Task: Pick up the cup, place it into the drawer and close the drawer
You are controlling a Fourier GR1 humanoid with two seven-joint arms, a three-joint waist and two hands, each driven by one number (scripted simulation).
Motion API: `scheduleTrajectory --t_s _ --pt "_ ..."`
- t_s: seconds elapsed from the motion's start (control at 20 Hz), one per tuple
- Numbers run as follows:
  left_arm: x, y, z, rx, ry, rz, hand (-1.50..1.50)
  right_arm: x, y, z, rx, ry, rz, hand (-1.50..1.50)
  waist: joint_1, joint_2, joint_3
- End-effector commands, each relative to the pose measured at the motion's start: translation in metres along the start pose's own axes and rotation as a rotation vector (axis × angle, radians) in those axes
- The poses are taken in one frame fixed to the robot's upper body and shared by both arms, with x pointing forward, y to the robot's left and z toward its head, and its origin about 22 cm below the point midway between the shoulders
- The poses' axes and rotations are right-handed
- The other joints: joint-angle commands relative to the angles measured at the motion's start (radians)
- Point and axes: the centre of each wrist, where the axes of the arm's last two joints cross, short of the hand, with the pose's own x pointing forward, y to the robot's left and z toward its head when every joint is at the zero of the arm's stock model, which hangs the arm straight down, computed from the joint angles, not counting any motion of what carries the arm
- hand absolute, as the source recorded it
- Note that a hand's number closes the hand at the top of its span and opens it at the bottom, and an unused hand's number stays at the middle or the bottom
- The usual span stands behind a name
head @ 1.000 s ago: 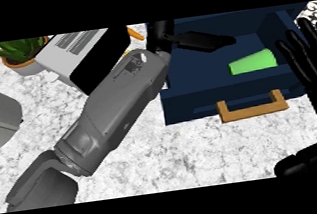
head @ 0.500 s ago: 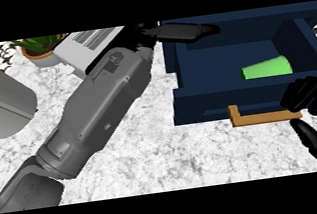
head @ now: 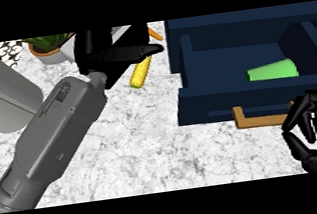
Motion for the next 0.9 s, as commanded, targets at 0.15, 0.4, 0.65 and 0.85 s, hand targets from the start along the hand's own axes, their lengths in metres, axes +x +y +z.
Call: scheduleTrajectory --t_s 0.15,0.4,0.65,0.85 --pt "0.022 0.064 0.053 0.041 0.029 0.011 -1.50 -0.017 -0.006 -0.002 0.001 0.090 0.093 1.50 -0.004 0.003 0.001" --pt "0.022 0.097 0.085 0.040 0.038 0.037 -1.50 -0.022 0.015 -0.020 0.082 0.094 0.287 1.50 -0.004 0.007 0.000" --pt "0.021 0.116 0.111 0.040 0.048 0.030 -1.50 -0.050 0.033 -0.019 0.211 0.108 0.535 1.50 0.004 0.008 0.001" --pt "0.020 0.153 0.136 0.054 0.042 0.017 -1.50 -0.082 0.051 -0.035 0.235 0.122 0.604 1.50 -0.004 0.012 0.000"
